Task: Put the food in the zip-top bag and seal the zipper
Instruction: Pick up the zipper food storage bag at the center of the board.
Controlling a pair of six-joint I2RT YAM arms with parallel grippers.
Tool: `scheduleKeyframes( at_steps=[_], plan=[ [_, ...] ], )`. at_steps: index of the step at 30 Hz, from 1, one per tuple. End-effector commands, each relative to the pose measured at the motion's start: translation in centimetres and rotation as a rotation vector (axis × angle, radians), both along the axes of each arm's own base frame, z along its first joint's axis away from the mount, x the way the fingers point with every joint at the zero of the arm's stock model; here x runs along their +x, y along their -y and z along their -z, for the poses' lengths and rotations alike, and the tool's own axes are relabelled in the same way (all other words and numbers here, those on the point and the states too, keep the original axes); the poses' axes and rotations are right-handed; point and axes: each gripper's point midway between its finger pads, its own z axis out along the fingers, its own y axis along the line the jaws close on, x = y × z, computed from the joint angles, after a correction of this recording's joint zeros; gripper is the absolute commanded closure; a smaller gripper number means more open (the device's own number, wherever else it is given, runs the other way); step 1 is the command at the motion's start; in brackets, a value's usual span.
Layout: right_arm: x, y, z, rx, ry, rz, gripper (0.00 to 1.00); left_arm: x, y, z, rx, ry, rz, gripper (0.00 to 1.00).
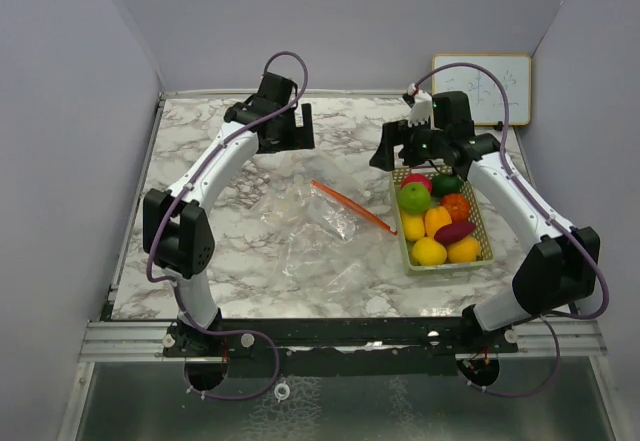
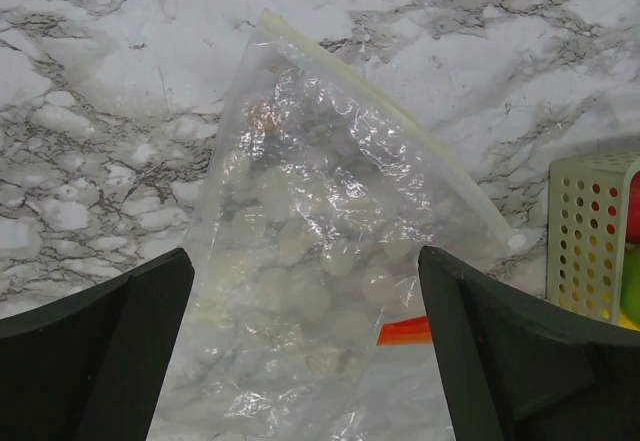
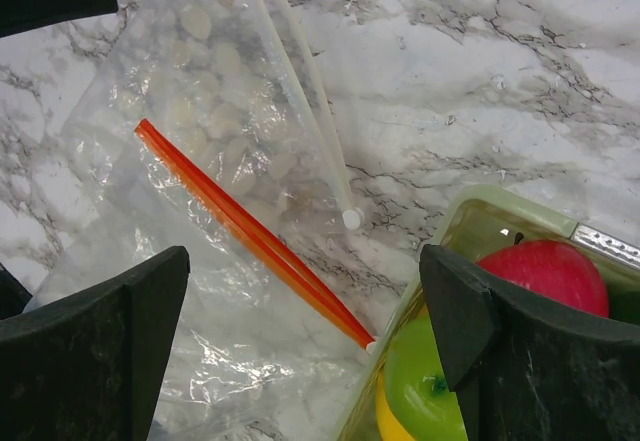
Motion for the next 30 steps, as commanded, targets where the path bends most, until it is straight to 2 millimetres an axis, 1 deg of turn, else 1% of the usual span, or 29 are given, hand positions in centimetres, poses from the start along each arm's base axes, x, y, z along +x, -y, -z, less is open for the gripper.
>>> scheduleKeyframes(
  at_steps=[1,4,6,8,9,10,12,14,16,18,21,24,28,30],
  plan=[
    [-0.8,0.4,-1.8,0.007,0.041,-0.015,0.01,-0.5,0.3,-3.5,-0.071,0.082,0.029,0.01],
    [-0.8,0.5,-1.8,0.003,0.043,-0.015,0.01,-0.6,1.0,-4.7,-0.098,0.132,0.099,0.01],
    [-0.8,0.5,-1.9,0.002,0.046,-0.022,0.01,-1.1,1.5,-6.4,-0.152,0.196,0.159,0.01],
    [-0.9,0.4,-2.0,0.002,0.055,-0.031,0.01,-1.7,2.0,-7.7,-0.242,0.261,0.188,0.01],
    [-1.0,0.4,-2.0,0.002,0.057,-0.038,0.01,-2.2,2.0,-8.4,-0.293,0.292,0.190,0.01],
    [-1.1,0.3,-2.0,0.005,0.058,-0.047,0.01,-2.3,2.0,-9.3,-0.346,0.345,0.180,0.01],
    [-1.4,-0.2,-1.9,0.015,0.059,-0.073,0.01,-3.2,1.1,-9.9,-0.421,0.383,0.152,0.01],
    [-1.8,-1.1,-1.5,0.030,0.054,-0.112,0.00,-3.7,-0.3,-9.8,-0.456,0.385,0.103,0.01],
    [-2.4,-2.5,-0.8,0.042,0.045,-0.166,0.00,-4.1,-1.4,-9.3,-0.464,0.367,0.073,0.01],
    [-3.0,-4.0,0.4,0.030,0.029,-0.219,0.02,-4.6,-1.9,-8.7,-0.457,0.341,0.057,0.03],
    [-4.1,-6.1,2.8,0.004,-0.015,-0.303,0.05,-5.5,-1.9,-7.9,-0.466,0.306,0.051,0.05],
    [-4.7,-6.7,5.0,0.020,-0.073,-0.334,0.10,-6.3,-1.9,-7.4,-0.479,0.278,0.051,0.06],
    [-5.4,-6.8,7.4,0.028,-0.099,-0.370,0.11,-7.3,-1.8,-6.9,-0.478,0.249,0.071,0.06],
    [-5.3,-6.9,8.4,0.021,-0.104,-0.385,0.11,-7.6,-1.6,-7.0,-0.481,0.242,0.087,0.07]
  ],
)
